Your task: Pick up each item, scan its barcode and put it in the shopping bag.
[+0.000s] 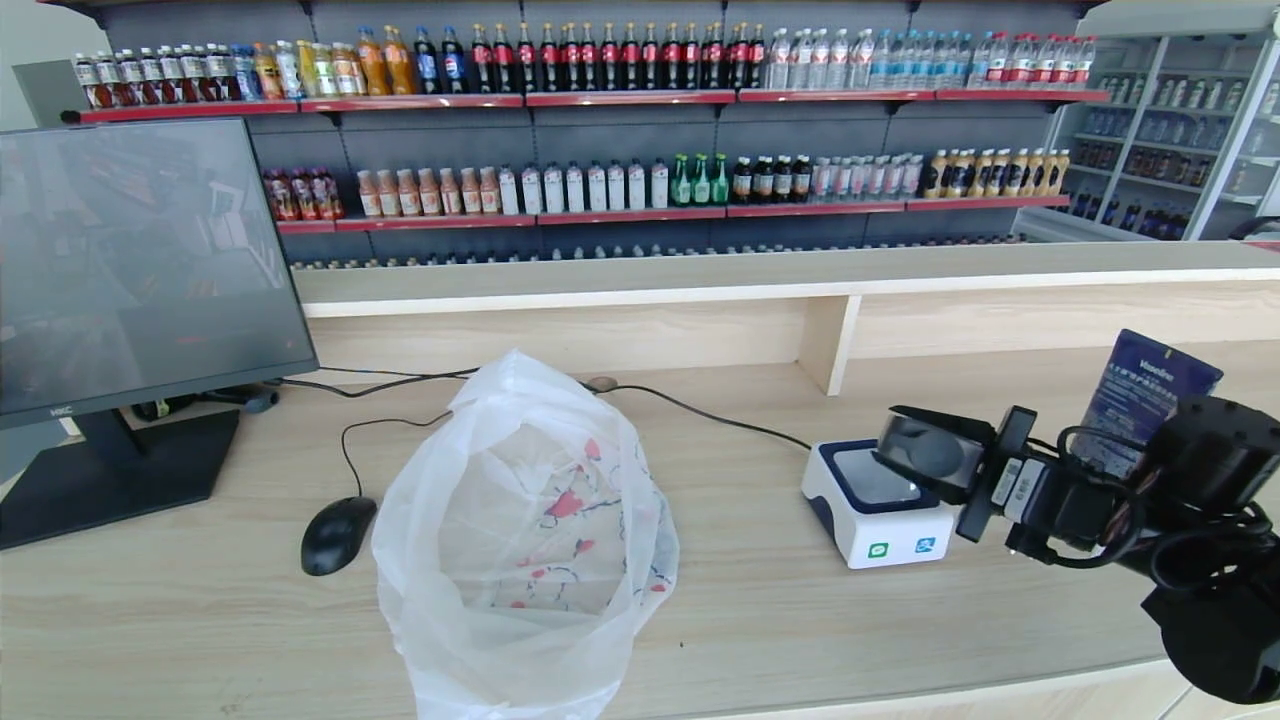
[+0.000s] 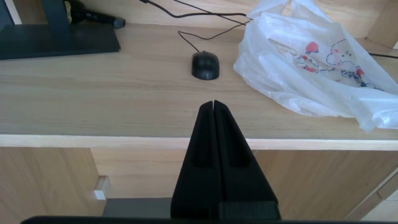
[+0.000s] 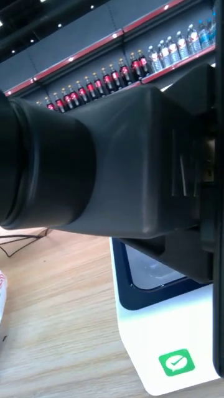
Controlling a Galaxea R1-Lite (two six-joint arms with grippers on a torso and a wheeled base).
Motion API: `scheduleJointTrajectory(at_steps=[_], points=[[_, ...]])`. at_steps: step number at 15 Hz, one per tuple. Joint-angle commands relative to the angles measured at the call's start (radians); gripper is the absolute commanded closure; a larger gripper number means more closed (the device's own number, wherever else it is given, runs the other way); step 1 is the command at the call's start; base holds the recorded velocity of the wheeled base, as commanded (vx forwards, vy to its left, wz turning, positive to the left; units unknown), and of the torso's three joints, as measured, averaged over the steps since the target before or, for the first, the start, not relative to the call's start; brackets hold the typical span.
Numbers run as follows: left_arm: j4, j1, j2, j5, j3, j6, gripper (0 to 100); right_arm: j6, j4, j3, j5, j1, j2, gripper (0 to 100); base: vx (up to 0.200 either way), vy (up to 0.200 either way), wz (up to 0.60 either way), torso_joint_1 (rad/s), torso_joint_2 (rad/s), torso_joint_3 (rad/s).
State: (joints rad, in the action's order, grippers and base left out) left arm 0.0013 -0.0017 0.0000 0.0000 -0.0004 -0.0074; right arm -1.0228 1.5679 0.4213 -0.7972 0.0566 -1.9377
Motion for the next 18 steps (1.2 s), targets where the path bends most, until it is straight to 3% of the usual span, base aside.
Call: scheduleJointTrajectory(at_steps=[1,6,11,13,18], points=[[0.0,0.0,0.0,0.0,-0.001,0.0,100,0.027,0.003,-0.009,0.02,0.002,0.062,100,0.0,0.0,0.0,0.0,0.0,0.0],[-0.001,0.0,0.0,0.0,-0.001,0.0,100,0.115,0.003,-0.087,0.125,0.002,0.163,100,0.0,0.0,0.0,0.0,0.0,0.0],[0.0,0.0,0.0,0.0,-0.001,0.0,100,0.208,0.003,-0.118,0.165,0.0,0.217,100,0.0,0.0,0.0,0.0,0.0,0.0],[0.0,0.0,0.0,0.0,-0.001,0.0,100,0.302,0.003,-0.118,0.276,0.003,0.255,100,0.0,0.0,0.0,0.0,0.0,0.0],[0.0,0.0,0.0,0.0,-0.001,0.001,100,0.46,0.003,-0.11,0.357,0.008,0.27,100,0.0,0.0,0.0,0.0,0.0,0.0]])
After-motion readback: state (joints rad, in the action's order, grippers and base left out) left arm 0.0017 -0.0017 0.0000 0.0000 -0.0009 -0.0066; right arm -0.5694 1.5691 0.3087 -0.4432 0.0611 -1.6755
